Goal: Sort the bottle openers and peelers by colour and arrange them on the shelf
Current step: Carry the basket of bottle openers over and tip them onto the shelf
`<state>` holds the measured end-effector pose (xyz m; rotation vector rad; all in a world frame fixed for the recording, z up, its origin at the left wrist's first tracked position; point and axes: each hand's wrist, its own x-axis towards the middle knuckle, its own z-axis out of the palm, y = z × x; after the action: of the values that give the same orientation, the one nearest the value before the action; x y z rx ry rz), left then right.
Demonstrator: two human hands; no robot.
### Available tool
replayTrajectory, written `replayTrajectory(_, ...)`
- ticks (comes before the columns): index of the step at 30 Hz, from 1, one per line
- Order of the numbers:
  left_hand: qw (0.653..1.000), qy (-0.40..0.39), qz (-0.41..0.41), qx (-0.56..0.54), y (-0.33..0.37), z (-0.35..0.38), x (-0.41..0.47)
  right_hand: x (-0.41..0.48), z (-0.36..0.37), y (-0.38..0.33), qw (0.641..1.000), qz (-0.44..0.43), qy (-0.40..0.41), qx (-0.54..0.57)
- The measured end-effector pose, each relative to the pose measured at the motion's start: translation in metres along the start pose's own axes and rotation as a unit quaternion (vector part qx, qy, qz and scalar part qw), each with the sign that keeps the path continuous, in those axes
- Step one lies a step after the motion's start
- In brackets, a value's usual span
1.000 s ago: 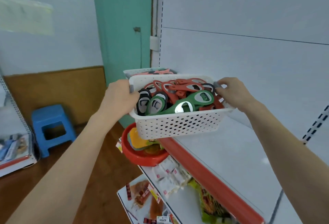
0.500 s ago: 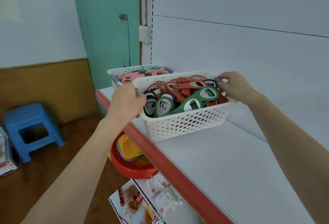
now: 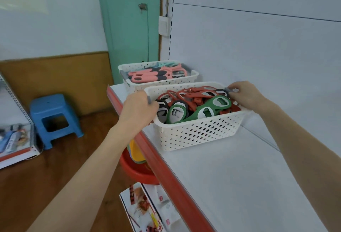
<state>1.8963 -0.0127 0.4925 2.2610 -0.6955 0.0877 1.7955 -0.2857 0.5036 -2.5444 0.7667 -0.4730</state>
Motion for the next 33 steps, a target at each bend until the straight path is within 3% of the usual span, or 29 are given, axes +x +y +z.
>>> replayTrajectory(14, 0.999, -0.002, -0.029, -0.031, 0.01, 0.01, 0.016, 0.029, 0.011, -0.003, 0.999, -0.001, -0.005, -0.046)
replayTrajectory(20, 0.997, -0.01, -0.034, -0.065, 0.004, 0.014, 0.02, 0.018, 0.012, -0.015, 0.998, 0.067, 0.004, -0.017)
replayTrajectory(27, 0.992, -0.053, -0.019, -0.115, -0.016, 0.019, 0.033, -0.011, 0.014, -0.038, 0.984, 0.15, 0.096, 0.006)
replayTrajectory(33, 0.976, -0.094, 0.066, -0.184, -0.027, 0.019, 0.038, -0.045, 0.037, -0.052, 0.976, 0.198, 0.071, -0.054)
